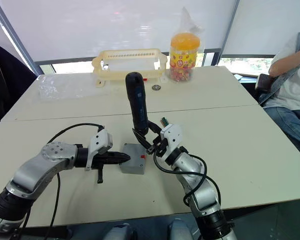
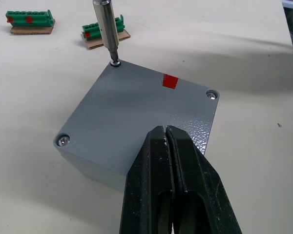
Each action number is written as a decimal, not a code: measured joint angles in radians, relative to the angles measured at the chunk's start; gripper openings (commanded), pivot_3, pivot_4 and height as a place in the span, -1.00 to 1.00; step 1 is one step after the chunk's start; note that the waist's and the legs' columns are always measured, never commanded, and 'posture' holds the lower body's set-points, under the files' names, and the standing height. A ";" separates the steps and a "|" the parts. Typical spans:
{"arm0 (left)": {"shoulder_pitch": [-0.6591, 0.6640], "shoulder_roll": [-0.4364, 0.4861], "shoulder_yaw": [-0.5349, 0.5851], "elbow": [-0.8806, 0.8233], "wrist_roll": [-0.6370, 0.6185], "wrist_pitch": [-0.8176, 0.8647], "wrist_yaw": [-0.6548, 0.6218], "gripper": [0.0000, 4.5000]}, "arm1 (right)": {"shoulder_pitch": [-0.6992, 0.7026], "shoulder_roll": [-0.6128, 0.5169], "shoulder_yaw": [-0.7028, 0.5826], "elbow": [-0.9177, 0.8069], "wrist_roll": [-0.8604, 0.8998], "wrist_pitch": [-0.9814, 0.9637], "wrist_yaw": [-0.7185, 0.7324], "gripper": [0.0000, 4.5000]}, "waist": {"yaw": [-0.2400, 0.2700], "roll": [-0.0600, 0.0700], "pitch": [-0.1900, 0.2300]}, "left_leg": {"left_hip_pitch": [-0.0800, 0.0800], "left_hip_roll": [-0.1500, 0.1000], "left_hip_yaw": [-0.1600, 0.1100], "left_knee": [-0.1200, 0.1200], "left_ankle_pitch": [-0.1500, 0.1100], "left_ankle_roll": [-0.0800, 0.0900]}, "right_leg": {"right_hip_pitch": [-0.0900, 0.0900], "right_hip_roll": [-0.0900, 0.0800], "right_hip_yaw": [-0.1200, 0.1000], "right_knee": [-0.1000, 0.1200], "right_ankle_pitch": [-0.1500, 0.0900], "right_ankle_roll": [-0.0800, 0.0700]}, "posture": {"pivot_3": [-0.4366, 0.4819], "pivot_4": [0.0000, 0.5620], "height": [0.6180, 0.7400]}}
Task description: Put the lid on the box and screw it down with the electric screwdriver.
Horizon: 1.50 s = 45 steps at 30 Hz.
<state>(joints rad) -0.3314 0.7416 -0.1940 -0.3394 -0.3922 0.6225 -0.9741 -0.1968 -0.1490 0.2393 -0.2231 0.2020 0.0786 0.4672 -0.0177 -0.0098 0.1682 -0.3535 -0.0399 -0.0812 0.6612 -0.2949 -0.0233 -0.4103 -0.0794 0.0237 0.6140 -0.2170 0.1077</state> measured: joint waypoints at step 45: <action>-0.010 -0.035 -0.020 0.013 0.041 -0.018 0.022 -1.00 | 0.023 -0.025 0.000 0.000 -0.002 -0.005 0.011 -0.25 | 0.003 0.001 -0.009 | 0.000 0.000 -0.003 -0.002 -0.001 0.001 | 0.001 -0.002 -0.002 -0.002 -0.006 0.003 | -0.05 -0.47 1.00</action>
<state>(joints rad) -0.3412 0.7070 -0.2141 -0.3259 -0.3507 0.6049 -0.9524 -0.1738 -0.1738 0.2388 -0.2232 0.2004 0.0733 0.4783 -0.0145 -0.0091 0.1596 -0.3532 -0.0399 -0.0843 0.6596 -0.2962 -0.0223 -0.4089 -0.0811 0.0219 0.6119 -0.2227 0.1108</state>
